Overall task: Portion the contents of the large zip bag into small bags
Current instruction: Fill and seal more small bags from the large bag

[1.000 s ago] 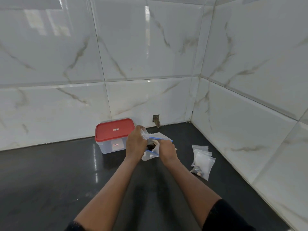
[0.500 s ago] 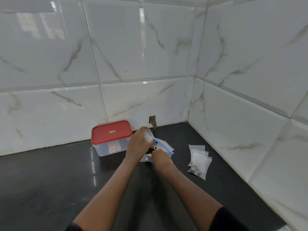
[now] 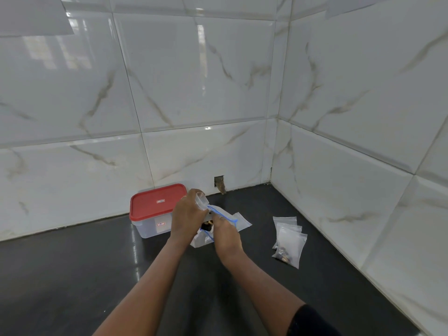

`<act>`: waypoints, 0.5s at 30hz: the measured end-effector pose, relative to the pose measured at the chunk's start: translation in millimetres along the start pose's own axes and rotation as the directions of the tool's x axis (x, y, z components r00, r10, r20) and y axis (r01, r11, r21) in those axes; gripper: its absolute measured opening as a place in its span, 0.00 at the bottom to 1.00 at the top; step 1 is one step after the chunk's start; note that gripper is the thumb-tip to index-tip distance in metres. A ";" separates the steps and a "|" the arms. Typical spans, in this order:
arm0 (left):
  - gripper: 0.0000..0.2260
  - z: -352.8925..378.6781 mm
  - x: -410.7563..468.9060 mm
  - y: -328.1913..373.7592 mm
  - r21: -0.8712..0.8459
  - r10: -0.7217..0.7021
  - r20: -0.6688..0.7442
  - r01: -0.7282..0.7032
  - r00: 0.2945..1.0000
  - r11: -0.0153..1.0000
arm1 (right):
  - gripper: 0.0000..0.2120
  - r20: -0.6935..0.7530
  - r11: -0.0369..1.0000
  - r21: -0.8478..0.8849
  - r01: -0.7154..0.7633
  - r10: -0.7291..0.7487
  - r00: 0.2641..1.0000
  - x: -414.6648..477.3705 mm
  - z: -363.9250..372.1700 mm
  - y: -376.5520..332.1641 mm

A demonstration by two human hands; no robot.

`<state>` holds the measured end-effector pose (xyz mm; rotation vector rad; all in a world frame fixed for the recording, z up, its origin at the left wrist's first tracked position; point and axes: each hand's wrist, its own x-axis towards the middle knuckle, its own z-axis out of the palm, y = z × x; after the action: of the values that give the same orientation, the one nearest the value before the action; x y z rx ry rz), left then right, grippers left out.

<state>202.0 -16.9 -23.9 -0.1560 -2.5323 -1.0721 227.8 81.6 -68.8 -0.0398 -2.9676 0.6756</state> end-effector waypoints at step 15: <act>0.19 -4.7 0.5 -8.4 0.053 0.030 0.125 -0.037 0.992 0.998 | 0.16 0.158 0.992 0.107 -0.071 0.053 0.986 14.7 -2.9 -12.4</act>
<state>200.8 -26.1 -26.4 -0.2564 -2.6568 -1.0077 213.5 72.4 -59.5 -0.0750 -3.0807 0.8919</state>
